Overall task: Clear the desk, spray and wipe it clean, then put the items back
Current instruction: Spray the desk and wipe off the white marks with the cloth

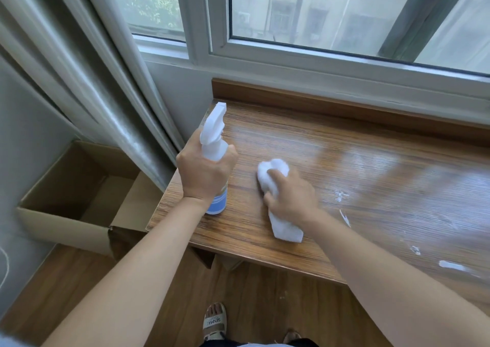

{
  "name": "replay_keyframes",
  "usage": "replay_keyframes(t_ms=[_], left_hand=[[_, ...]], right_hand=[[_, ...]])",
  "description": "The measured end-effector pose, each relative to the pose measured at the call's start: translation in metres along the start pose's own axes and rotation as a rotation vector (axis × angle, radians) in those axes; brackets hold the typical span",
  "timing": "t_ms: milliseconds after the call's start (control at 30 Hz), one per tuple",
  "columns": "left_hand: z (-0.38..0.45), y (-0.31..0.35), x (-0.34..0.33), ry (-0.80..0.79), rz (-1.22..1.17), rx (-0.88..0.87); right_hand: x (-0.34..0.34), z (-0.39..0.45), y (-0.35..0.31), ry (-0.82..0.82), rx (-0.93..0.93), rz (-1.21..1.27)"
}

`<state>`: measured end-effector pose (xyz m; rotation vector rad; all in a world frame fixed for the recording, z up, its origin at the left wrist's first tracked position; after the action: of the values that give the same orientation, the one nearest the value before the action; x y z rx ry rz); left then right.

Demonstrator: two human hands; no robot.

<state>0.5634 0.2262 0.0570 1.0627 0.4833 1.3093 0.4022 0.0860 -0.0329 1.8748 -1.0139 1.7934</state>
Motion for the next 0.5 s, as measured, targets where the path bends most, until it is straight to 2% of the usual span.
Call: replay_keyframes(t_ms=[100, 200, 267, 400, 500], left_hand=[[-0.001, 0.003, -0.001, 0.005, -0.004, -0.023], [0.0, 0.003, -0.001, 0.0, -0.001, -0.037], [0.001, 0.001, 0.0, -0.006, -0.008, -0.039], [0.001, -0.001, 0.002, -0.017, 0.003, -0.04], [0.0, 0.001, 0.002, -0.02, 0.007, -0.031]], right_hand=[[-0.008, -0.045, -0.02, -0.062, 0.331, -0.032], [-0.005, -0.044, -0.016, -0.143, 0.431, -0.06], [0.0, -0.016, -0.014, -0.106, 0.348, -0.074], [0.006, 0.05, -0.02, -0.003, -0.035, 0.014], [0.005, 0.064, -0.034, 0.016, -0.08, -0.021]])
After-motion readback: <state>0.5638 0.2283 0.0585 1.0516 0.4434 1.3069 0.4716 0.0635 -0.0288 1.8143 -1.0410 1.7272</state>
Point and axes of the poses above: each hand's wrist, its own z-axis towards the middle knuckle, its own x-axis out of the back of the hand, y = z × x, the point moved 4 cm from there along z, towards the middle knuckle
